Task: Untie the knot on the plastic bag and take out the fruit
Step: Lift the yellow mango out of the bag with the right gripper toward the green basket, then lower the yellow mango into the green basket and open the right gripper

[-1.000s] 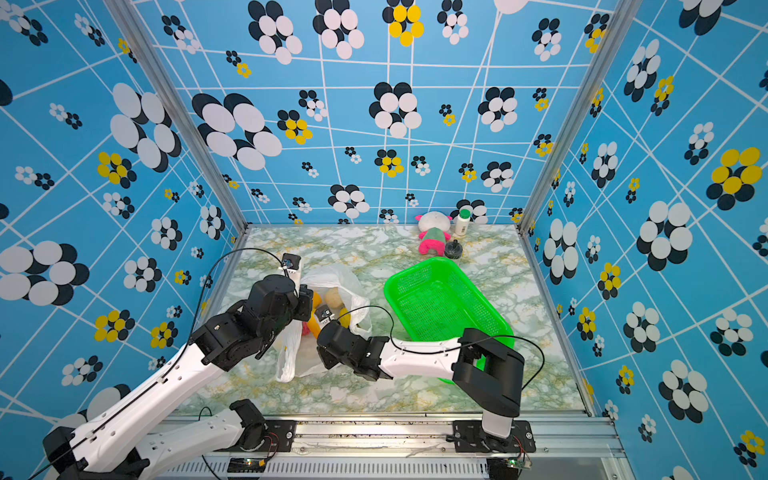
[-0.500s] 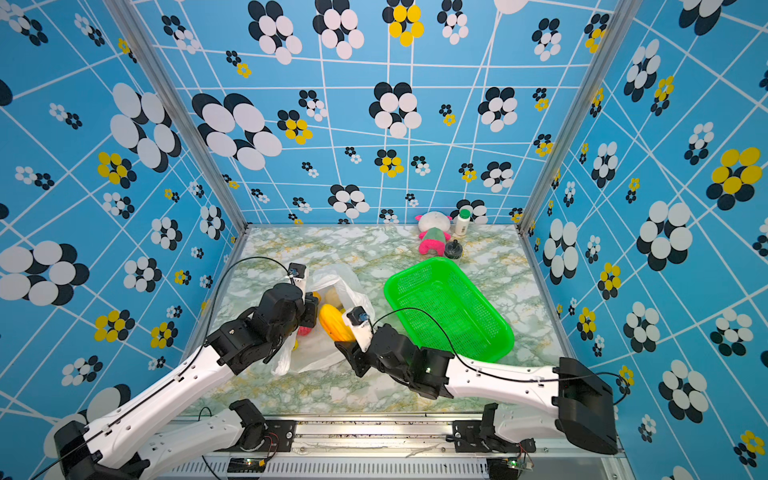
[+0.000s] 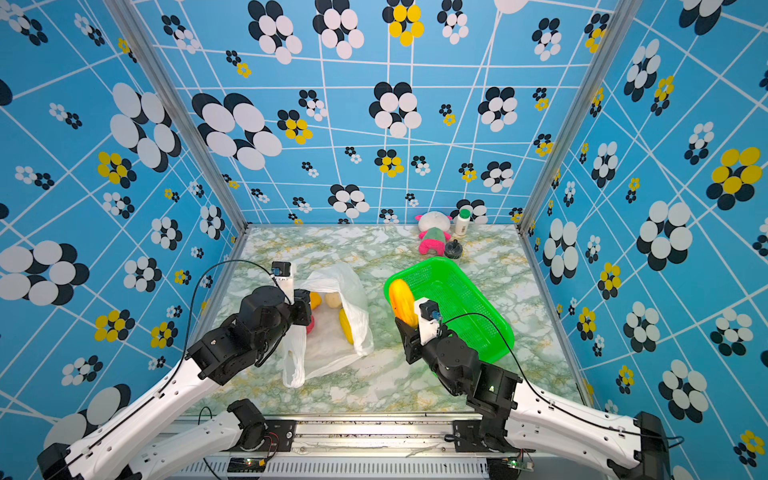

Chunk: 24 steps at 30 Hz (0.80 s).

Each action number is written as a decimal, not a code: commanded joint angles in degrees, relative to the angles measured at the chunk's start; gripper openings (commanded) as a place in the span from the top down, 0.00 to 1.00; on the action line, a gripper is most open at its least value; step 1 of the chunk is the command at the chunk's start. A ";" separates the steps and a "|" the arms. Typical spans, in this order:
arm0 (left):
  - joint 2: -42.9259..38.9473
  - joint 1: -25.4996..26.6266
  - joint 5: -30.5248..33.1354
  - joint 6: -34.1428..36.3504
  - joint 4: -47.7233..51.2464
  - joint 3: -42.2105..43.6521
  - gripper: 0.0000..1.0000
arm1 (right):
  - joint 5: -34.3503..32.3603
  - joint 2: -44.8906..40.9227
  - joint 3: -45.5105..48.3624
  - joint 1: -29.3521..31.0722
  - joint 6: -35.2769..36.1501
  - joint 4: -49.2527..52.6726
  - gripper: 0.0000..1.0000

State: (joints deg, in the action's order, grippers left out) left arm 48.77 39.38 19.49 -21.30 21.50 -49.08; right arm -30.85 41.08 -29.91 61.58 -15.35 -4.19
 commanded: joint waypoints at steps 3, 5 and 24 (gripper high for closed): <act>-3.31 -1.12 -5.66 -0.62 -3.36 3.96 1.00 | -5.64 -0.73 -3.47 -8.00 -7.25 12.34 0.95; -3.24 -1.24 -3.60 -1.18 -0.75 3.25 1.00 | -4.91 -0.68 -3.22 -12.25 -9.89 14.59 0.95; -1.46 -1.58 -4.11 -0.89 1.18 0.09 1.00 | 22.02 27.89 -7.74 -40.76 -16.42 14.76 0.97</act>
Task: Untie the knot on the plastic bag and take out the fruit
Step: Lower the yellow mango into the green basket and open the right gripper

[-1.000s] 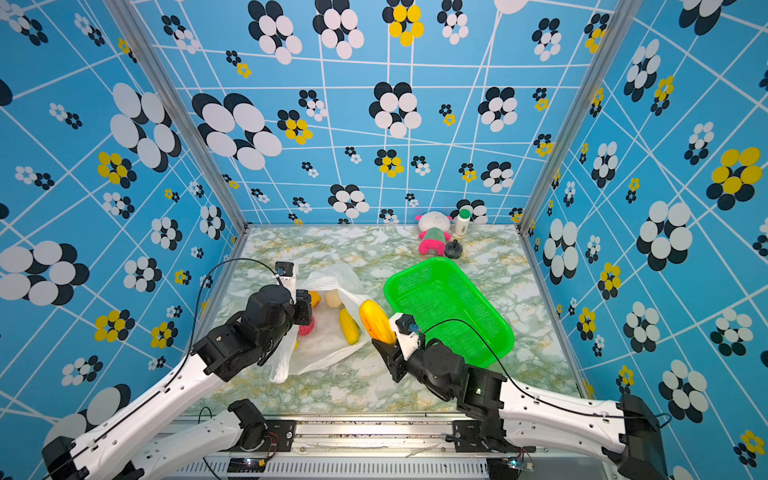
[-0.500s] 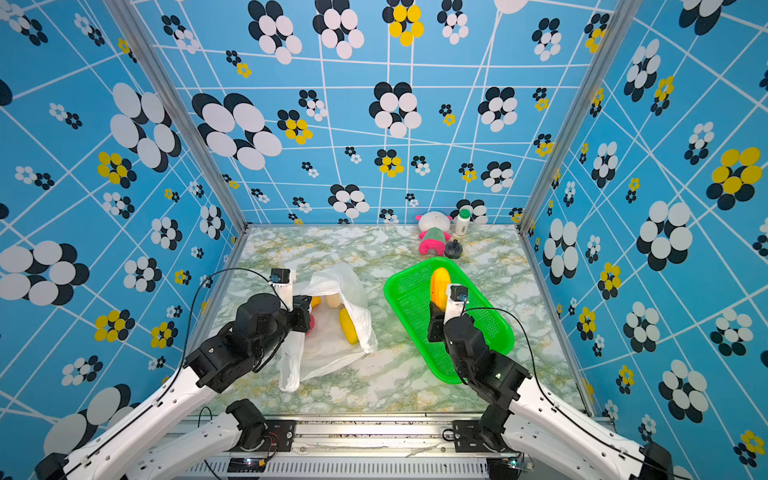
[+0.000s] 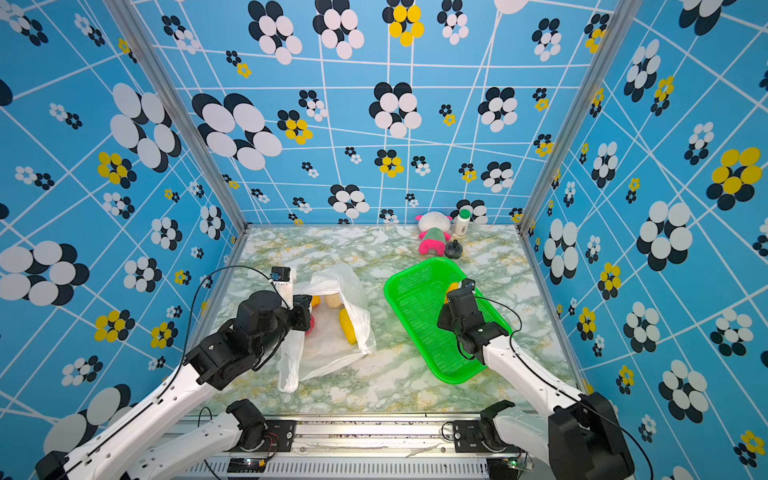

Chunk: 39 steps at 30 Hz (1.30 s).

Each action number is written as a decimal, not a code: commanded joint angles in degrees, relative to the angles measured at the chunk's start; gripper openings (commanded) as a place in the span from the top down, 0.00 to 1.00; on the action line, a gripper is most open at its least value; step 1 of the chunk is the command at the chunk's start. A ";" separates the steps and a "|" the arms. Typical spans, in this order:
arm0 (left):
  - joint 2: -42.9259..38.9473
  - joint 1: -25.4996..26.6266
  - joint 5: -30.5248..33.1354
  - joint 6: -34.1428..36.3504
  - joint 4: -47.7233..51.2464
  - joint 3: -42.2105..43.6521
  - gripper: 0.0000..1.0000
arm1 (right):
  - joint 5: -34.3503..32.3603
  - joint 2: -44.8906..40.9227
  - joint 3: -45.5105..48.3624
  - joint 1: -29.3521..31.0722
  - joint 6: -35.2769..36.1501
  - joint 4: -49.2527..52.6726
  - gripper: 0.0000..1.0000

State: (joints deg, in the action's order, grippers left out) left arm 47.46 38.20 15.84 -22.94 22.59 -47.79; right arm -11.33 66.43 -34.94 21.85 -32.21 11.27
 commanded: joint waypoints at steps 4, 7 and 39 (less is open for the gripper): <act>-0.02 -0.68 -0.69 0.76 -1.81 0.42 1.00 | 5.41 11.44 -8.49 -1.81 2.51 -0.36 0.98; 0.61 -0.78 -1.08 0.97 -1.46 -0.15 1.00 | 6.59 18.00 -13.37 -1.81 3.79 0.68 1.00; -4.54 -0.93 -3.10 -0.59 -0.38 2.55 1.00 | 8.63 27.21 -23.95 2.72 0.55 -0.47 0.47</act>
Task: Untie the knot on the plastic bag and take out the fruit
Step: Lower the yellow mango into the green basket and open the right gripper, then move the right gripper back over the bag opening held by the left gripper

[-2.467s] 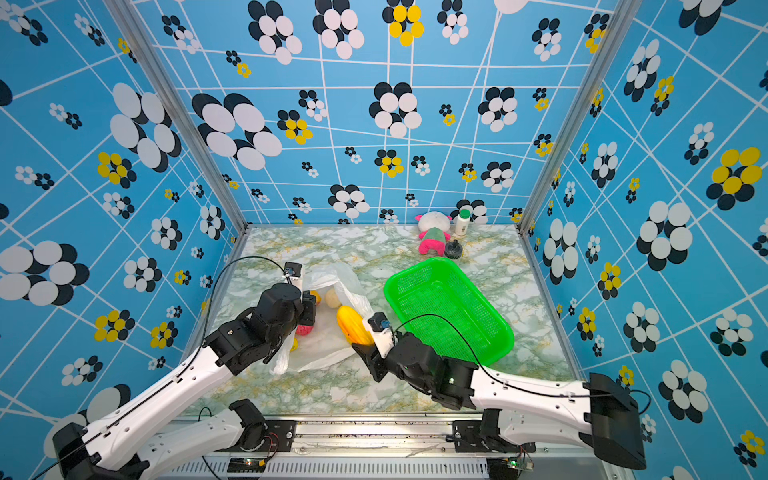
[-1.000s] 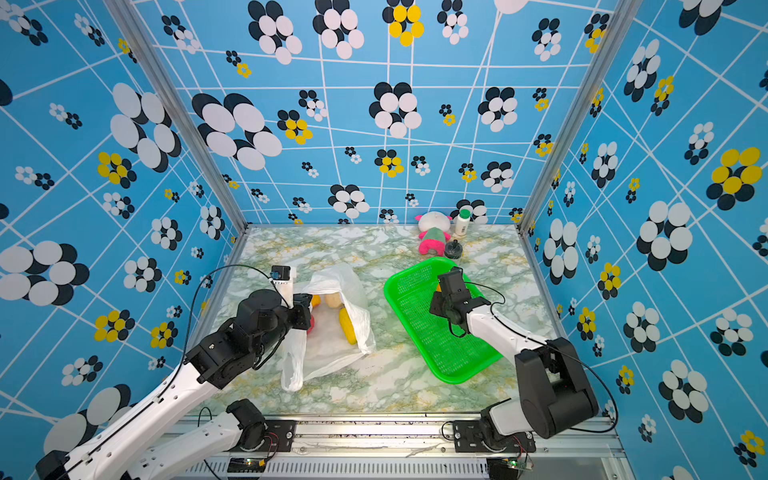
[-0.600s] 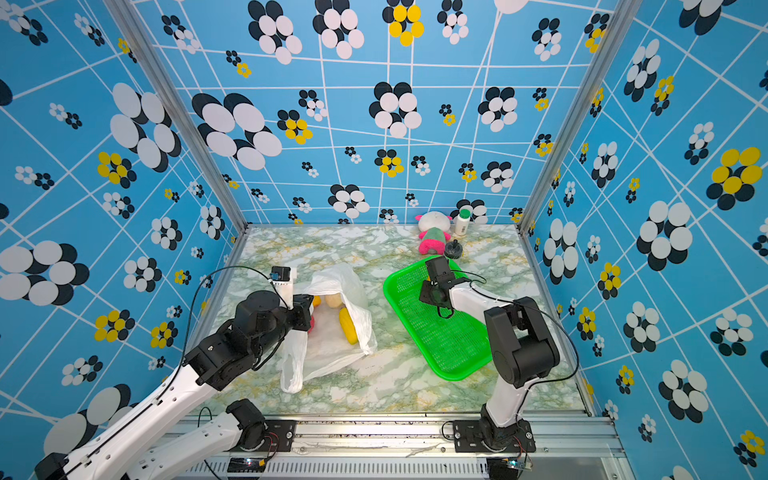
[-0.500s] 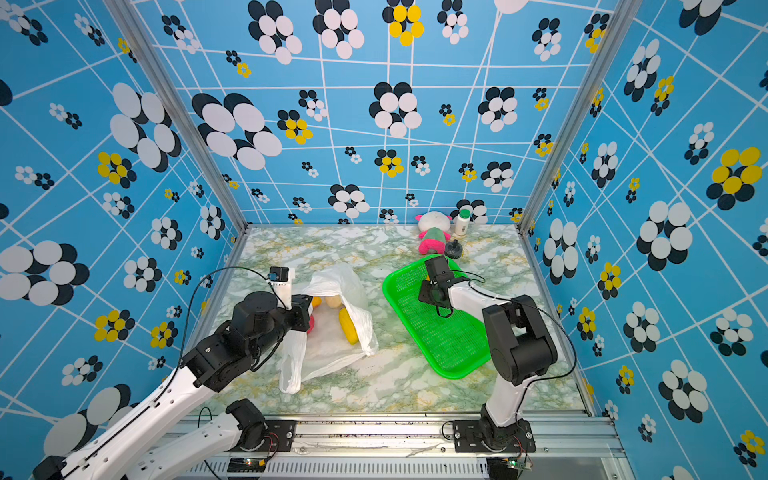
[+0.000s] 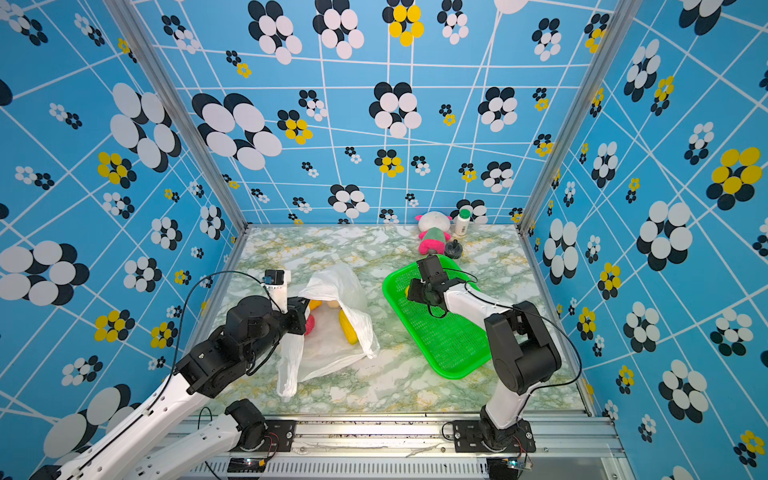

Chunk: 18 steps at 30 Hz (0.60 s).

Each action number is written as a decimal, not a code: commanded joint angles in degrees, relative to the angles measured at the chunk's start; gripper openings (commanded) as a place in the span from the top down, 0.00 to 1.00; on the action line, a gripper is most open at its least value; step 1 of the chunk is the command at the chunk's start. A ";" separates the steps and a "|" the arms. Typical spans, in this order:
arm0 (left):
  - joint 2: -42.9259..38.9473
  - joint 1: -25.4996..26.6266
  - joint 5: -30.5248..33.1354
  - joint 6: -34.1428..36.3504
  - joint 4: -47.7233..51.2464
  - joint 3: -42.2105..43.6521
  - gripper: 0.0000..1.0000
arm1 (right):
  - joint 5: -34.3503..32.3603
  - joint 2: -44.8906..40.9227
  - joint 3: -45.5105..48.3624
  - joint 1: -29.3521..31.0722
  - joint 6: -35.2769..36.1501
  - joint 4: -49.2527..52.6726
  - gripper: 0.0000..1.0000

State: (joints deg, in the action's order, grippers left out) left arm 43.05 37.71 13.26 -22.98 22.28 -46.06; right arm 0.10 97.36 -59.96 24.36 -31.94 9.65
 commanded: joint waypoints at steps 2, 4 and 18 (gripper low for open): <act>0.27 -0.49 -0.51 -0.32 -0.12 0.47 1.00 | -5.80 -8.25 2.60 0.19 0.61 2.98 0.41; 0.91 -0.45 -0.04 -0.08 -0.18 0.06 1.00 | -7.99 -15.01 6.15 0.33 1.19 2.35 0.39; 2.70 -0.71 0.05 -1.20 -0.89 0.03 1.00 | -14.74 -49.56 19.68 37.63 20.53 -9.87 0.38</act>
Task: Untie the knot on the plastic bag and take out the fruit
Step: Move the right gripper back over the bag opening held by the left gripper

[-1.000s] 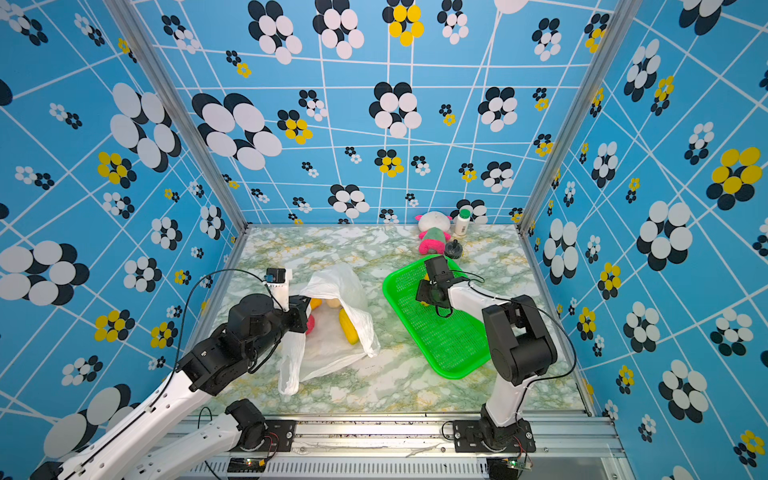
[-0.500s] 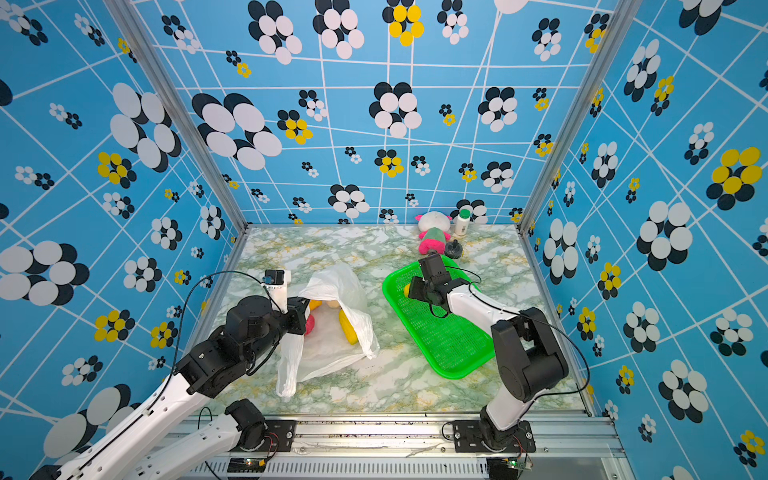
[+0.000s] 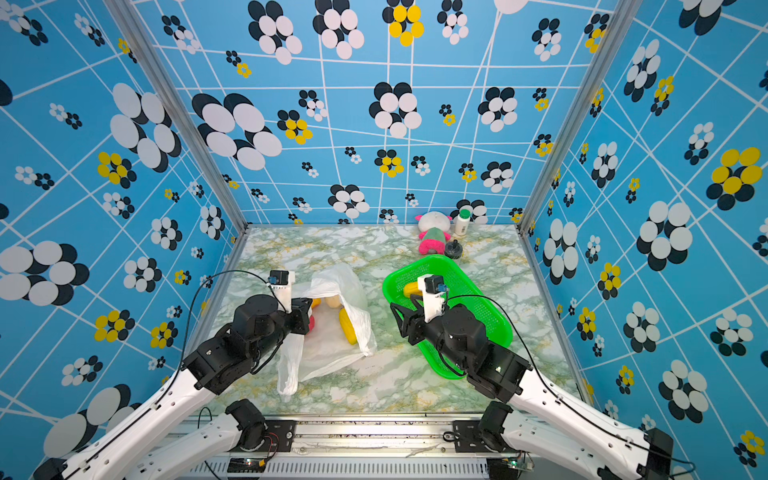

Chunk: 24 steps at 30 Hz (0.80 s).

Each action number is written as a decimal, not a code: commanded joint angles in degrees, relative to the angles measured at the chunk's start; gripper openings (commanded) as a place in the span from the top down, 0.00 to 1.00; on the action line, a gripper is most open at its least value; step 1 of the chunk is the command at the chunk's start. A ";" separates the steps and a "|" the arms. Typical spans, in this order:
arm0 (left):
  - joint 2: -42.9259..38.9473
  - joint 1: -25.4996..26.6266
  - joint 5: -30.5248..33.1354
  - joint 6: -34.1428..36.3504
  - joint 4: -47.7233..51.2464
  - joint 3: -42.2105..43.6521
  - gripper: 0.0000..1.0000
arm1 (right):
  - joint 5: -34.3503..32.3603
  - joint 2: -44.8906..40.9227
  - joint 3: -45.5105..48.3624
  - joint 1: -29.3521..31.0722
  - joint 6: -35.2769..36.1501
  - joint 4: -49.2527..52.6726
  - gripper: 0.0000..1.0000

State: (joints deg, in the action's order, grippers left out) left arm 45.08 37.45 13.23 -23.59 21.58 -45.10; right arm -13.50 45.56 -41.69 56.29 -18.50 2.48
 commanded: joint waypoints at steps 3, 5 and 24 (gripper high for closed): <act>0.89 -0.49 0.02 -0.67 -1.26 0.15 1.00 | -0.83 8.54 0.05 14.31 12.06 -5.86 0.38; 1.13 -0.54 -0.08 -0.98 -1.80 0.46 1.00 | -0.46 13.56 -1.52 18.43 14.05 -7.64 0.38; 2.18 -0.71 -0.29 -0.78 0.60 -1.80 1.00 | -7.50 46.52 -14.27 12.86 -4.83 -3.29 0.38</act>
State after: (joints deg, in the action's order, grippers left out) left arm 47.00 37.34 13.21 -24.05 21.06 -45.10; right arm -19.55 90.08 -53.91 71.07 -17.52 -3.88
